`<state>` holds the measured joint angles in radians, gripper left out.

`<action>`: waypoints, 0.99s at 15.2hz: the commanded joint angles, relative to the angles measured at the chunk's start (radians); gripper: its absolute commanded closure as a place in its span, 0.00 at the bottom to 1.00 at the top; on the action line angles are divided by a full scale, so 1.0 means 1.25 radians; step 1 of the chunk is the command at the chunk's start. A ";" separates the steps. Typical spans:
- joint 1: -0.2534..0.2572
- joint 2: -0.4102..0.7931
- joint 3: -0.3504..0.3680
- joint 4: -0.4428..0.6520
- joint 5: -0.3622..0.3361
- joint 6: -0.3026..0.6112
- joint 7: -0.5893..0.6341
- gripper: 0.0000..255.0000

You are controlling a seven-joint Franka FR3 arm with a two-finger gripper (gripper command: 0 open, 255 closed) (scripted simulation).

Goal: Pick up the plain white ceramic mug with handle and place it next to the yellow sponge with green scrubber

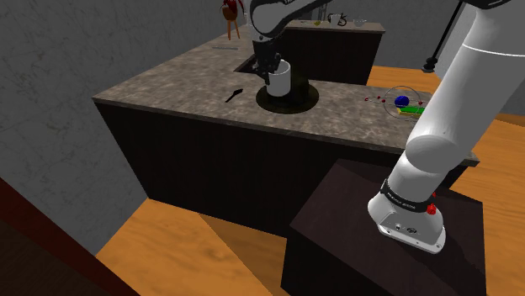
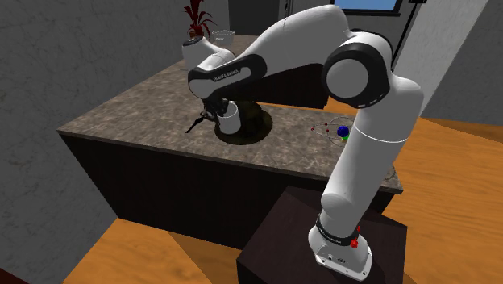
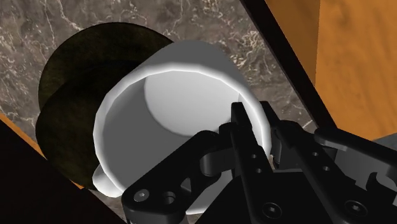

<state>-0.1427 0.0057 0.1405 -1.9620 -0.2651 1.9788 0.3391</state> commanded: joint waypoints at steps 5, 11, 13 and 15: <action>0.001 -0.010 0.001 0.052 0.008 -0.060 -0.015 1.00; -0.003 -0.045 -0.003 0.062 0.016 -0.101 -0.037 1.00; -0.012 -0.103 -0.015 -0.006 0.022 -0.086 -0.058 1.00; -0.021 -0.161 -0.029 -0.068 0.027 -0.075 -0.080 1.00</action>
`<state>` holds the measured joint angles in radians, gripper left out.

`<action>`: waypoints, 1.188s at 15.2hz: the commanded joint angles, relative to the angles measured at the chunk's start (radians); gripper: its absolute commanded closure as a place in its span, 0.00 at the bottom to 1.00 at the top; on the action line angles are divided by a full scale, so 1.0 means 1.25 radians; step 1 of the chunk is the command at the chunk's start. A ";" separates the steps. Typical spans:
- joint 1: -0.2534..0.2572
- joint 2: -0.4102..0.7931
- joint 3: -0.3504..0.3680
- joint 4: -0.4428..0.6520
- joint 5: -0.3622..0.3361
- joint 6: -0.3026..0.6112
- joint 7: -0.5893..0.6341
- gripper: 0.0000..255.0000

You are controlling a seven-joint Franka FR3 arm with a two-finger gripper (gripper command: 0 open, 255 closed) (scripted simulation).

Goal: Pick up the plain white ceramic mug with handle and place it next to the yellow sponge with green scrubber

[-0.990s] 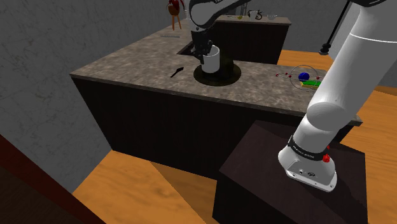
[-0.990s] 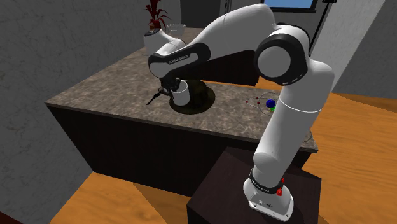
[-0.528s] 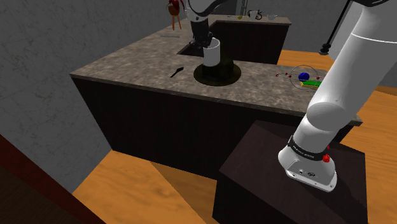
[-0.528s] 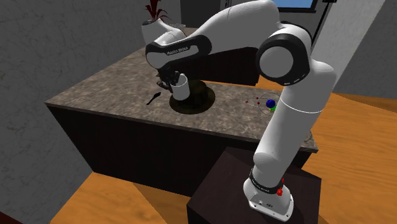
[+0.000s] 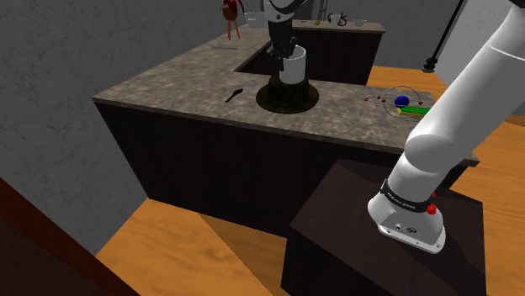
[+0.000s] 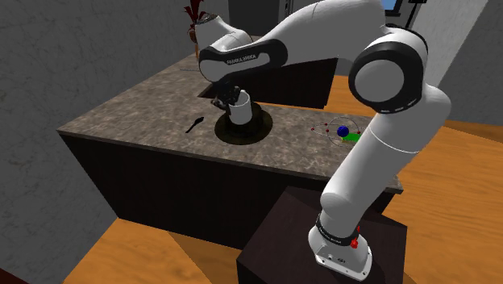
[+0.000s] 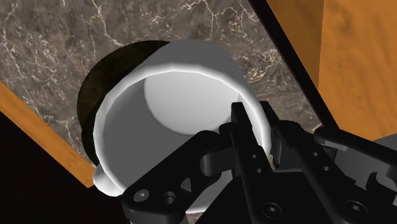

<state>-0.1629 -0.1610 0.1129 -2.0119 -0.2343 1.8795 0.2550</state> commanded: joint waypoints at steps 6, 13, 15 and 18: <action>-0.026 -0.193 -0.056 -0.192 0.002 0.019 -0.083 1.00; -0.058 -0.381 -0.126 -0.343 -0.026 0.003 -0.174 1.00; -0.071 -0.433 -0.148 -0.378 -0.039 -0.007 -0.203 1.00; -0.092 -0.510 -0.183 -0.425 -0.063 -0.027 -0.248 1.00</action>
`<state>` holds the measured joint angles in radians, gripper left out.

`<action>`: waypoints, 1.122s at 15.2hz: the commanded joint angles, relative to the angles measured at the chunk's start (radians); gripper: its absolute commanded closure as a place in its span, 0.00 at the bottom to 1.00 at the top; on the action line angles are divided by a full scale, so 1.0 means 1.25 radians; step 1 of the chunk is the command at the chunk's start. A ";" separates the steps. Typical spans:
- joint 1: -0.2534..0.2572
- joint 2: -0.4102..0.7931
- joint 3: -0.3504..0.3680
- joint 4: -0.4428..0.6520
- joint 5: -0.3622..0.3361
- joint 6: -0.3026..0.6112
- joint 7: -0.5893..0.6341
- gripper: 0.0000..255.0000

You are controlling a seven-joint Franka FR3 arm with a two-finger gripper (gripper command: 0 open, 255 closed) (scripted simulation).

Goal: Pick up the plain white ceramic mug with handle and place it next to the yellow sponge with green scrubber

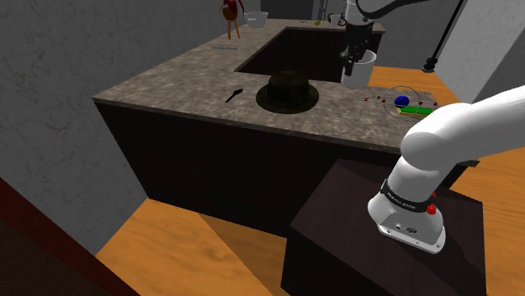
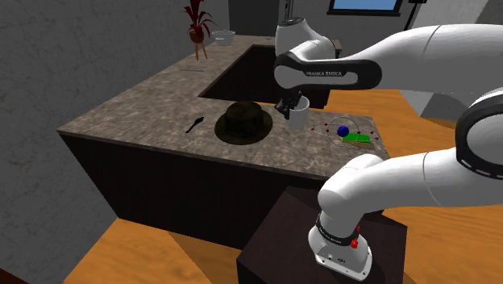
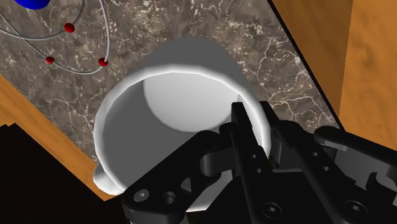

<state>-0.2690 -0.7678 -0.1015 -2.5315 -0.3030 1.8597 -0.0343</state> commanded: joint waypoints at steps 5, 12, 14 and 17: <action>-0.053 -0.143 -0.076 -0.067 -0.057 -0.051 -0.101 1.00; -0.131 -0.278 -0.182 -0.106 -0.146 -0.110 -0.237 1.00; -0.154 -0.307 -0.215 -0.108 -0.174 -0.125 -0.278 1.00; -0.187 -0.343 -0.268 -0.103 -0.218 -0.145 -0.341 1.00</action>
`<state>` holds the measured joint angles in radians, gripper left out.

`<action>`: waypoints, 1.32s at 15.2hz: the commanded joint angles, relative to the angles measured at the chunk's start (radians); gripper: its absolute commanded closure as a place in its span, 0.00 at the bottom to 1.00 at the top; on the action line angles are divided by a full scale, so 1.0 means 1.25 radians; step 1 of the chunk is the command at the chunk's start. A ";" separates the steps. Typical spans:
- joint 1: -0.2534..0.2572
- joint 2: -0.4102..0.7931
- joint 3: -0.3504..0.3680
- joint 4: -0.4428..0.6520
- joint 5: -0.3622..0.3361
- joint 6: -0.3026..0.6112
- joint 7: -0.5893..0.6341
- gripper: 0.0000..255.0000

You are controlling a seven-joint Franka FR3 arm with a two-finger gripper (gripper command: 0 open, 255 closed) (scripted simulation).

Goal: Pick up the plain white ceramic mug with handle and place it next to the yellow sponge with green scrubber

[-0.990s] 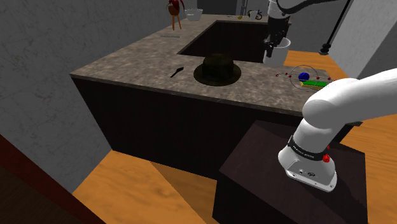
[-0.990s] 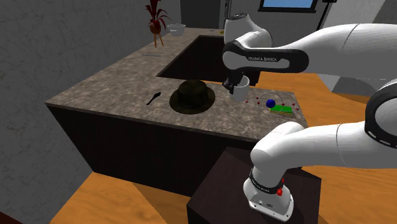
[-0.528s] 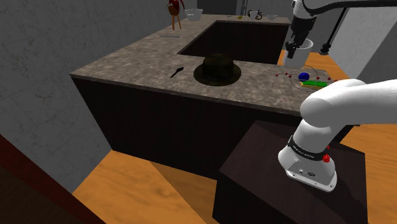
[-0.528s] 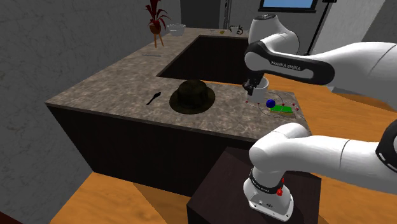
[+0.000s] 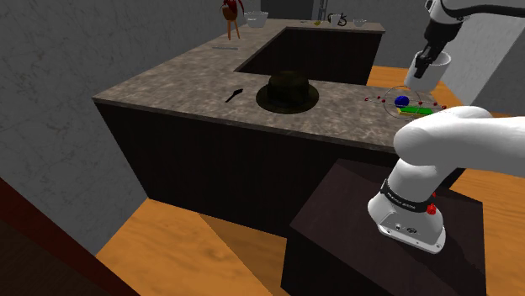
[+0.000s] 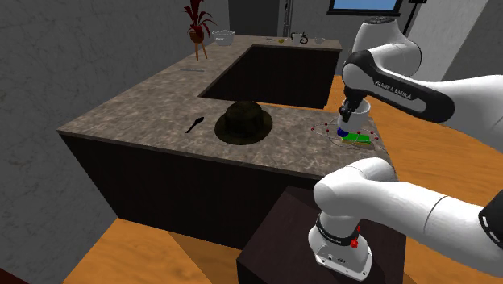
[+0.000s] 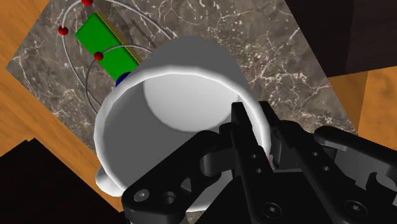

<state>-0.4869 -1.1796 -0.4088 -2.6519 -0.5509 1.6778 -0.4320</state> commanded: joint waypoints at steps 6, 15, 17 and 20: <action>-0.066 -0.052 -0.133 0.031 -0.109 -0.027 -0.147 1.00; -0.101 -0.061 -0.267 0.090 -0.211 -0.025 -0.276 1.00; -0.107 -0.067 -0.280 0.071 -0.224 -0.011 -0.274 1.00; -0.116 -0.075 -0.302 0.042 -0.245 0.010 -0.270 1.00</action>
<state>-0.6255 -1.2676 -0.7766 -2.5846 -0.8472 1.6809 -0.7698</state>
